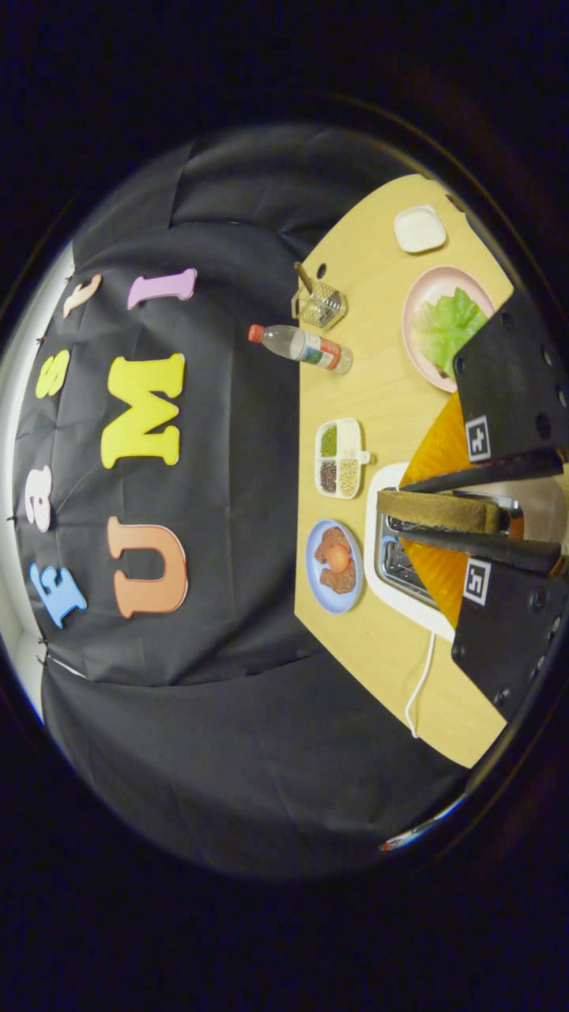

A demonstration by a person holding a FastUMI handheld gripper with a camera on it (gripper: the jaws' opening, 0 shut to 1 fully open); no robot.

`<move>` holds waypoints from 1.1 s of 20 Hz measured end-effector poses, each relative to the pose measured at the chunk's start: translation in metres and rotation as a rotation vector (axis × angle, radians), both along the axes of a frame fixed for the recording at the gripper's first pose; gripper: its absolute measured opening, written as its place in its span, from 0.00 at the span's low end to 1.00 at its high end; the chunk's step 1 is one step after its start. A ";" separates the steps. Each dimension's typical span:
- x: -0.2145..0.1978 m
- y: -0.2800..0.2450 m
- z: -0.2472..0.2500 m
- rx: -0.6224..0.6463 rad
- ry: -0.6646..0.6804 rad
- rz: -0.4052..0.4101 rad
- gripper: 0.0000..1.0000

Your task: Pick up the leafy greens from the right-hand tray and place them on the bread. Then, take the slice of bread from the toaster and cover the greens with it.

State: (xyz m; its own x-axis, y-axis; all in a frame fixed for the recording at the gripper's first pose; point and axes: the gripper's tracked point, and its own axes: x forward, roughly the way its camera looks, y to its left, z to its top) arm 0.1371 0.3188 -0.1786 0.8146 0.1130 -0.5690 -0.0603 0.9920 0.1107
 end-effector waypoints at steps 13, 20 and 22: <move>-0.016 0.004 0.085 0.007 -0.117 0.058 0.15; -0.025 -0.035 0.133 0.066 -0.196 0.030 0.15; -0.027 -0.055 0.136 0.078 -0.200 0.010 0.15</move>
